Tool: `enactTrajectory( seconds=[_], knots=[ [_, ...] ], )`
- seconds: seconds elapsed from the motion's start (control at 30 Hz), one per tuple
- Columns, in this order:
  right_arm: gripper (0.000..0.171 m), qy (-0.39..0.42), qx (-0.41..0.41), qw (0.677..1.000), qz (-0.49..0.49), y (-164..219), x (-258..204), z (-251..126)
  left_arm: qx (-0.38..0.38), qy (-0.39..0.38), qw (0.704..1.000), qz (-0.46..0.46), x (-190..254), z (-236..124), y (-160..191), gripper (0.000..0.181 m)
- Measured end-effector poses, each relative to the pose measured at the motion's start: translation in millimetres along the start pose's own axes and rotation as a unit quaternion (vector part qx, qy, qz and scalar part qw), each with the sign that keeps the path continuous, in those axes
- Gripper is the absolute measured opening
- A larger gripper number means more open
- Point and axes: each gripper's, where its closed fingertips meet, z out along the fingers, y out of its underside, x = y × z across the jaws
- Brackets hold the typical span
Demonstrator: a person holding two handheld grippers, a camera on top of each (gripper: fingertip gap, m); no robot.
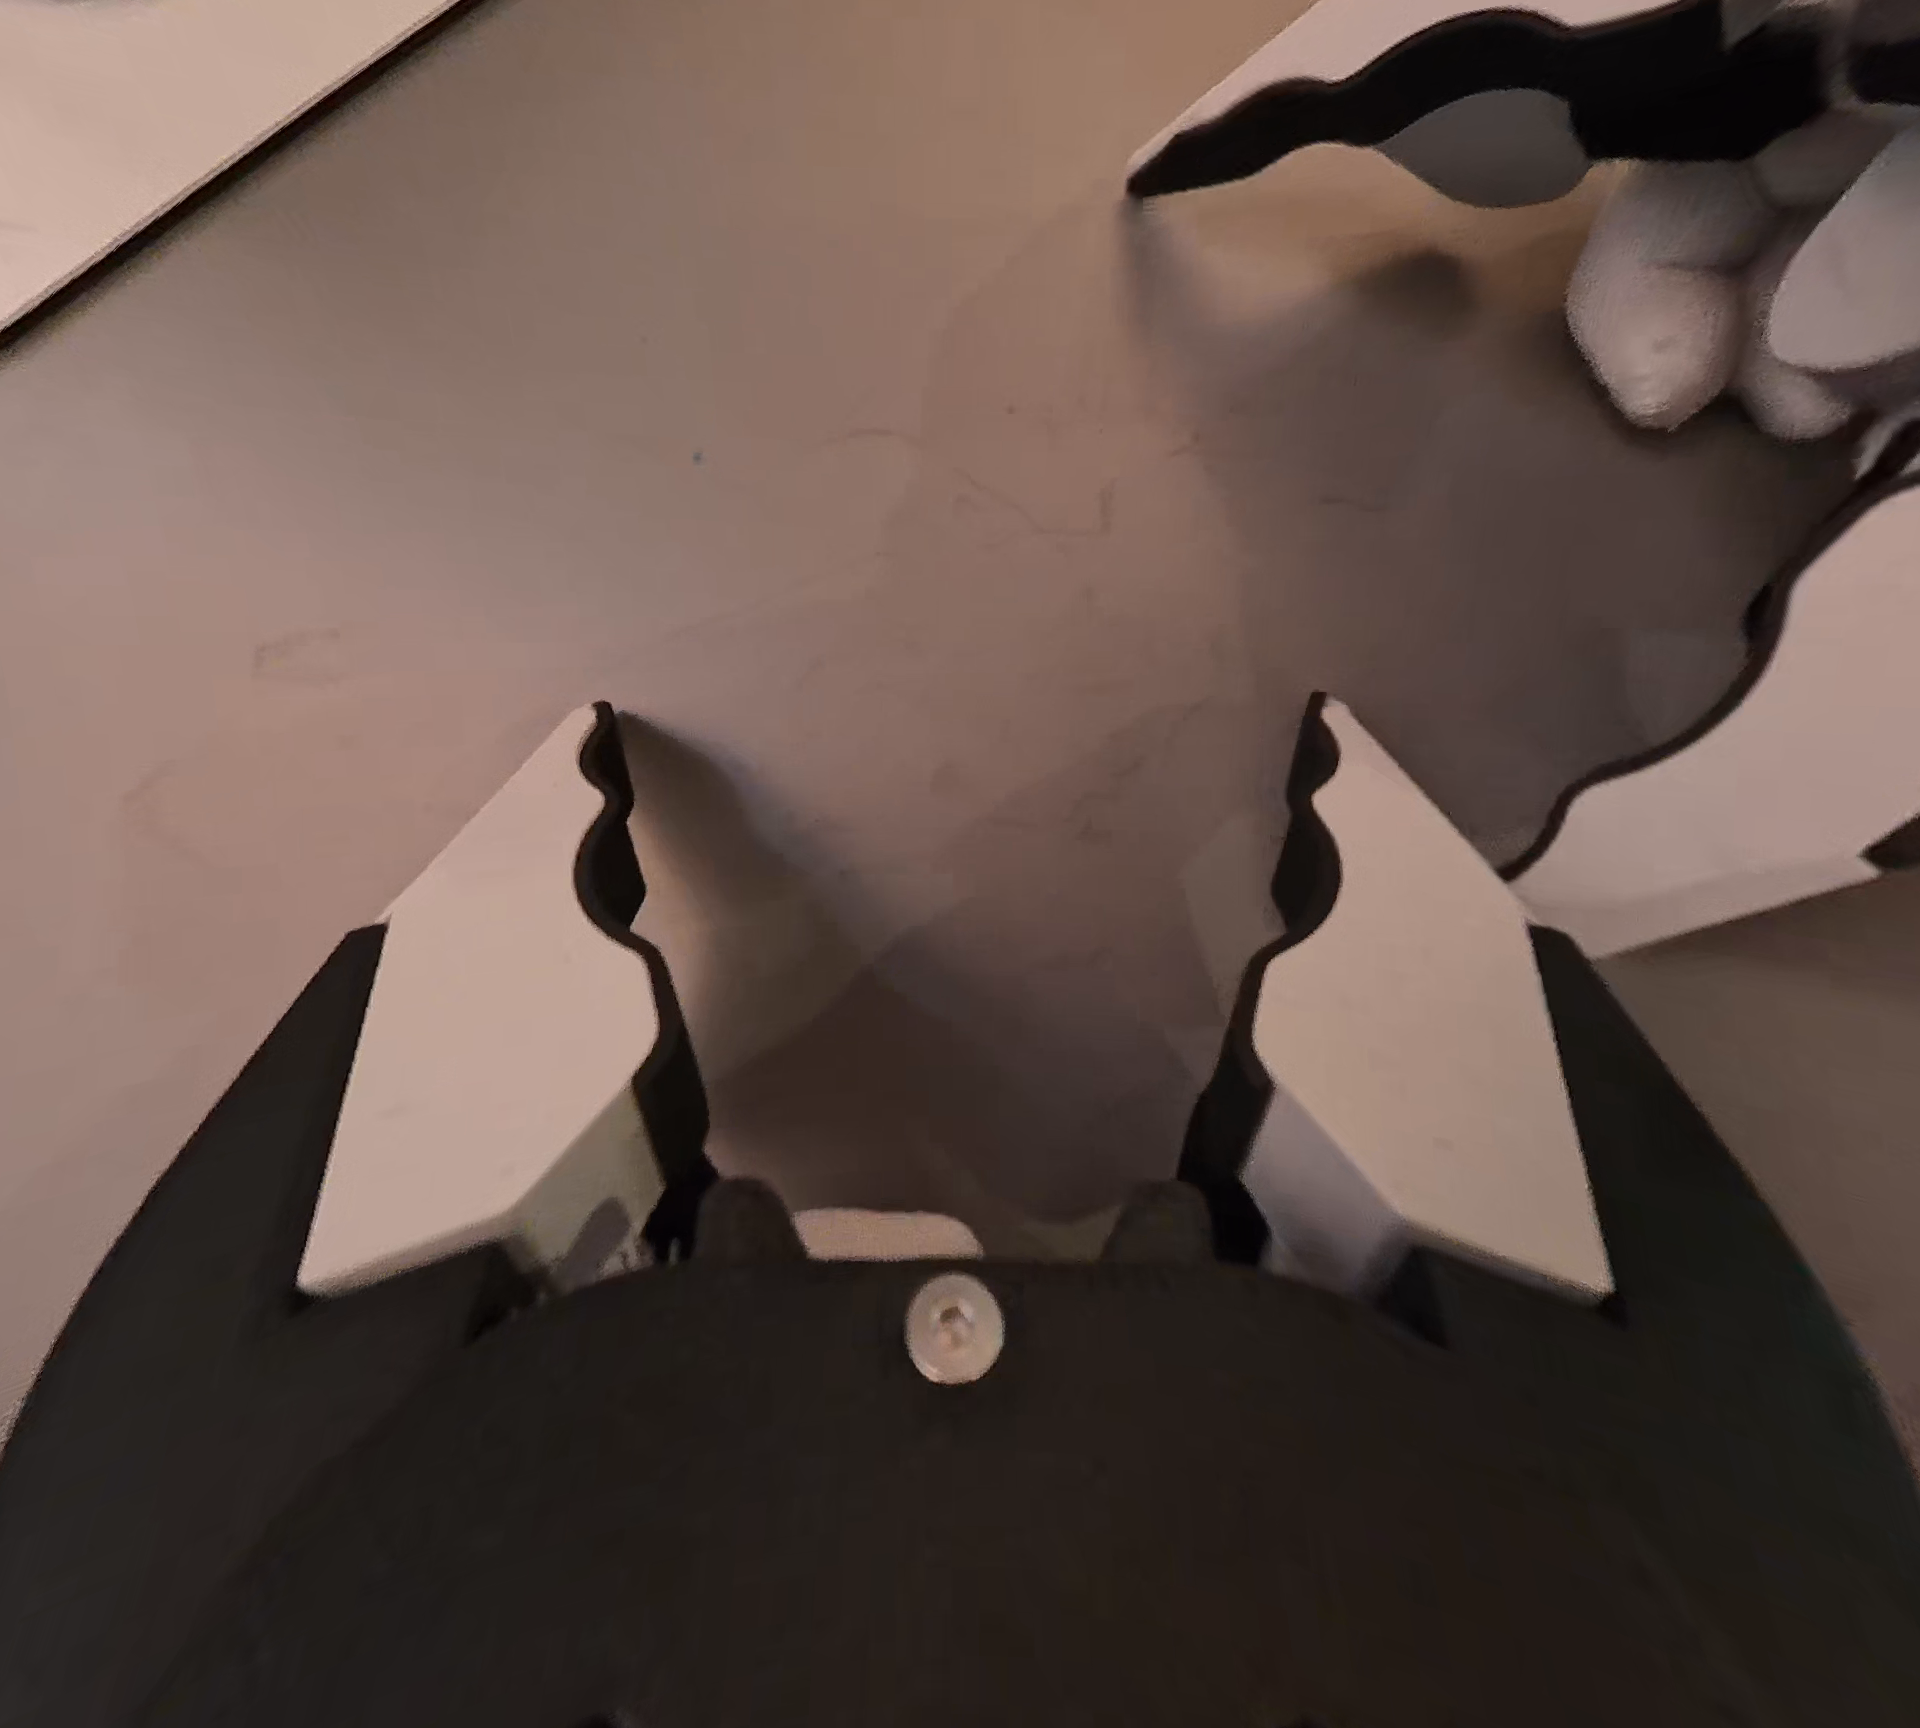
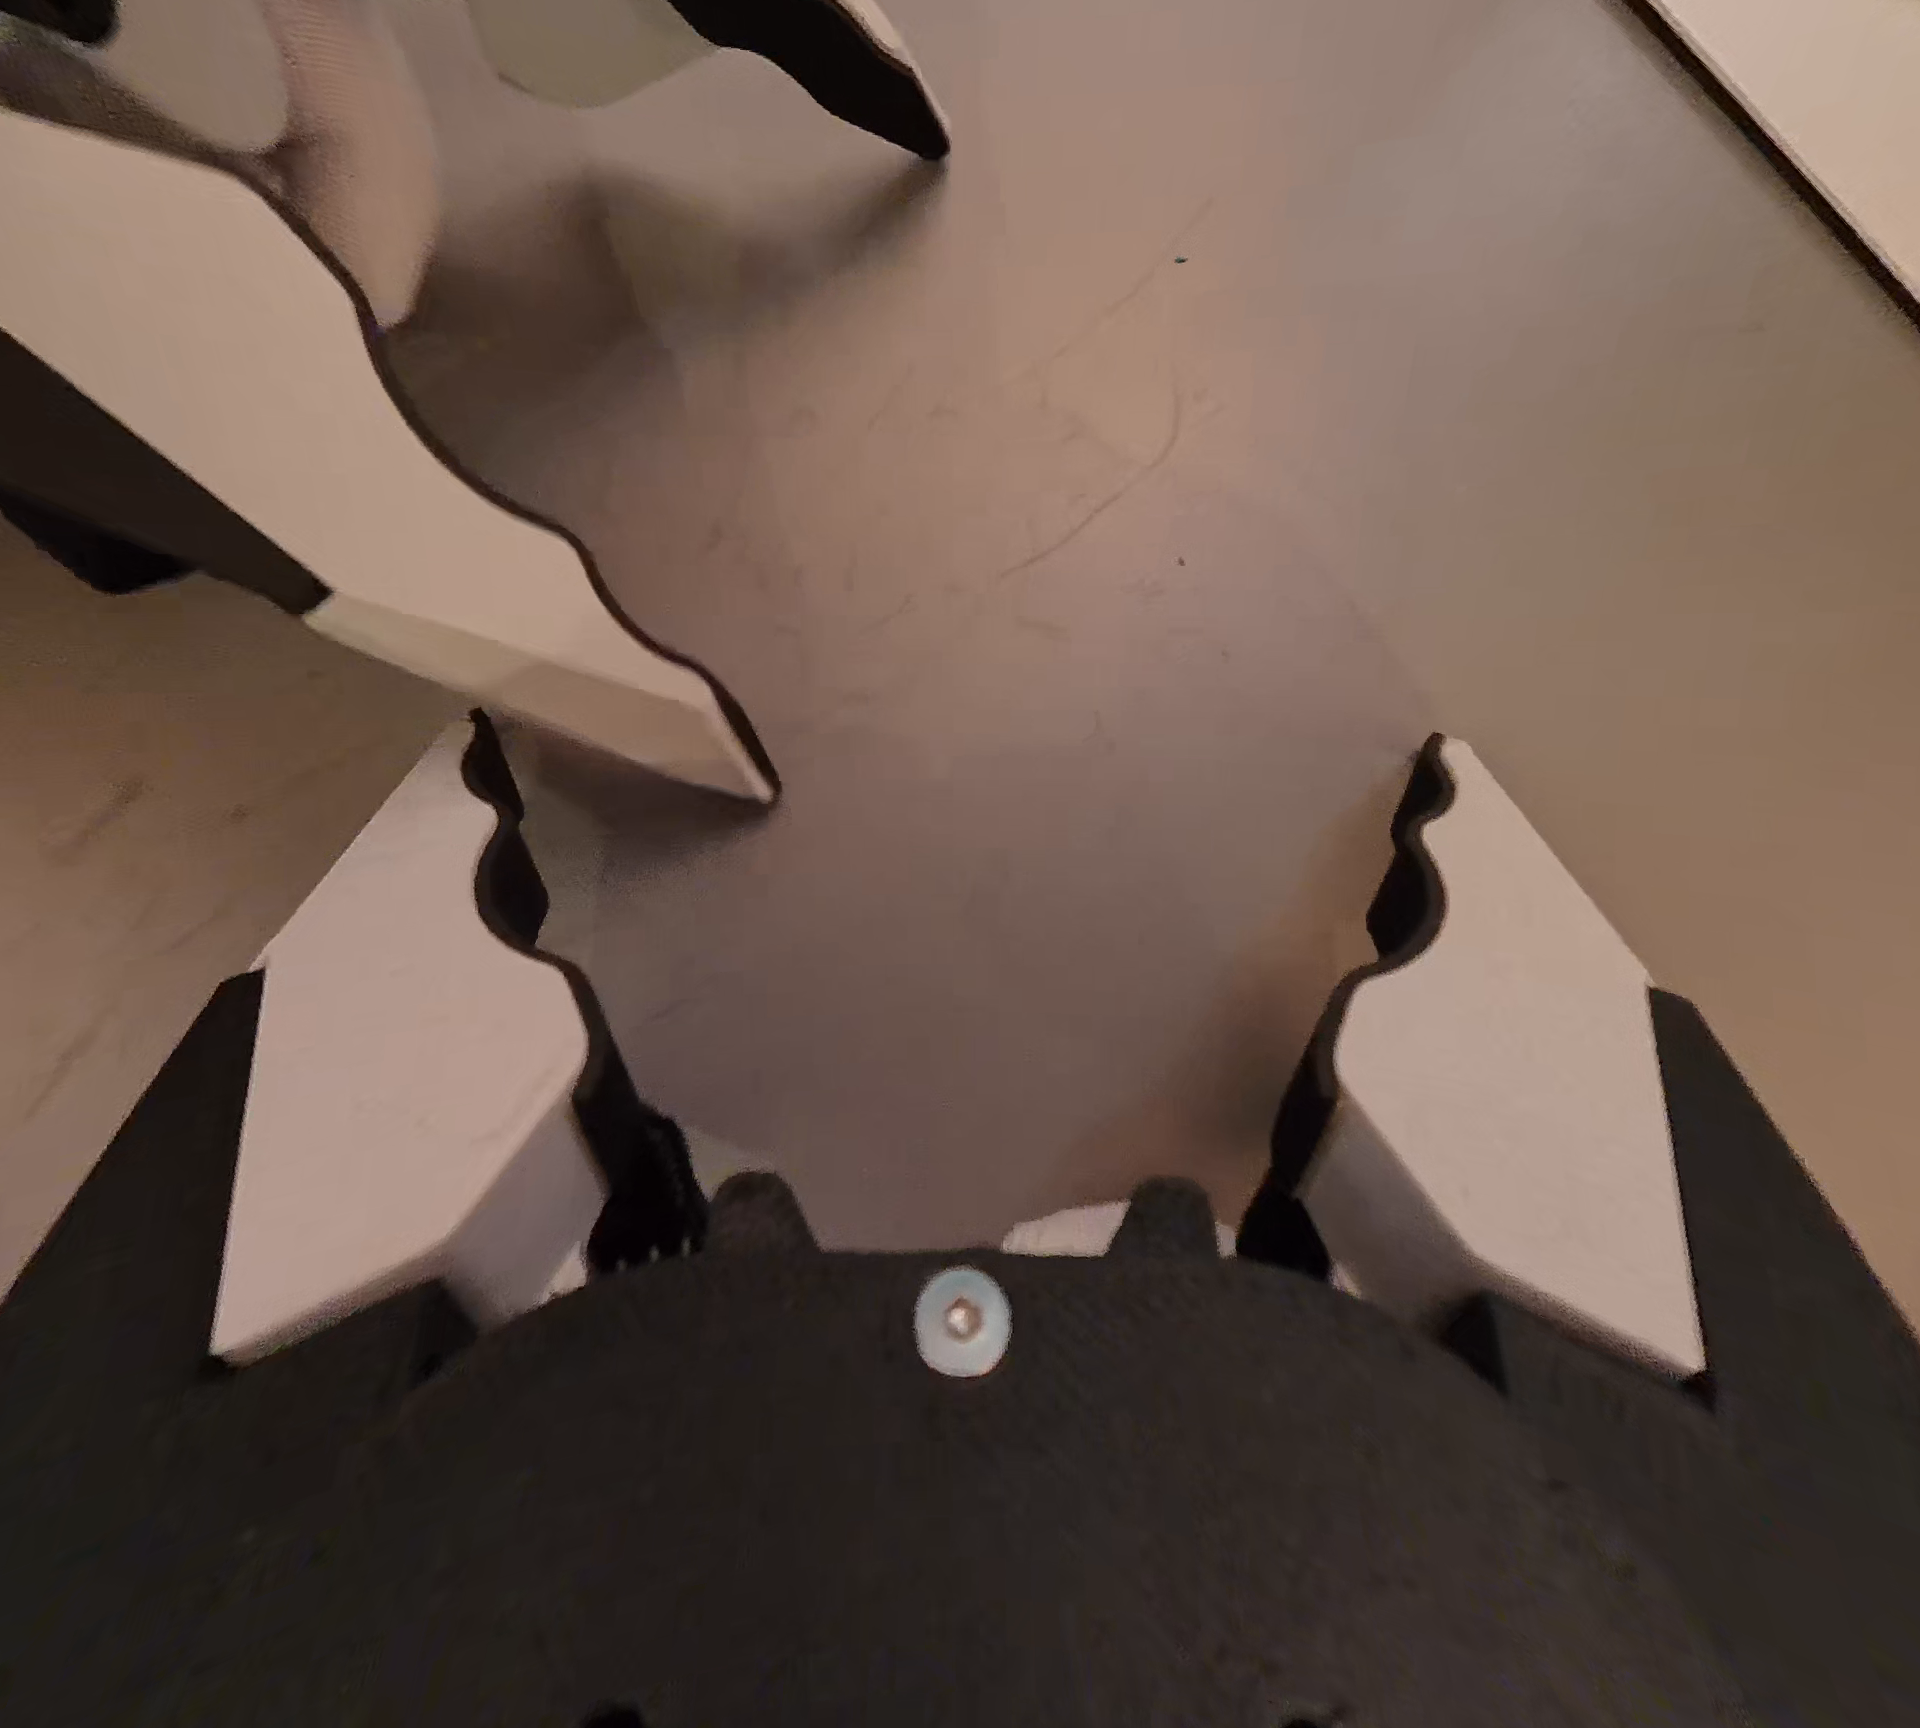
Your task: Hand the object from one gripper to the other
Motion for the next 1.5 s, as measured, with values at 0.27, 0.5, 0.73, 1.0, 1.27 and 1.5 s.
enactTrajectory(
  seconds=[0.27, 0.5, 0.73, 1.0, 1.27, 1.5],
  knots=[
    [0.146, -0.007, 0.015, 1.000, -0.024, -2, -7, -5, 0.023, -0.096, 0.995, -0.024, -21, -2, -10, 0.039],
    [0.148, -0.021, 0.008, 0.999, -0.027, 2, -13, -6, 0.011, -0.078, 0.995, -0.056, -13, -2, -8, 0.055],
    [0.134, -0.022, 0.015, 0.998, -0.059, 2, -19, -13, 0.017, -0.122, 0.991, -0.055, -27, -4, -8, 0.045],
    [0.160, -0.038, -0.012, 0.998, -0.040, 7, -13, -5, 0.009, -0.073, 0.995, -0.063, -24, -1, -5, 0.072],
    [0.159, -0.022, -0.001, 0.999, -0.023, -2, -2, 3, 0.014, -0.074, 0.996, -0.057, -24, 1, -7, 0.086],
    [0.159, -0.020, 0.000, 1.000, -0.024, -2, -2, 2, 0.011, -0.150, 0.979, -0.135, -58, -9, 0, 0.046]
  ],
)
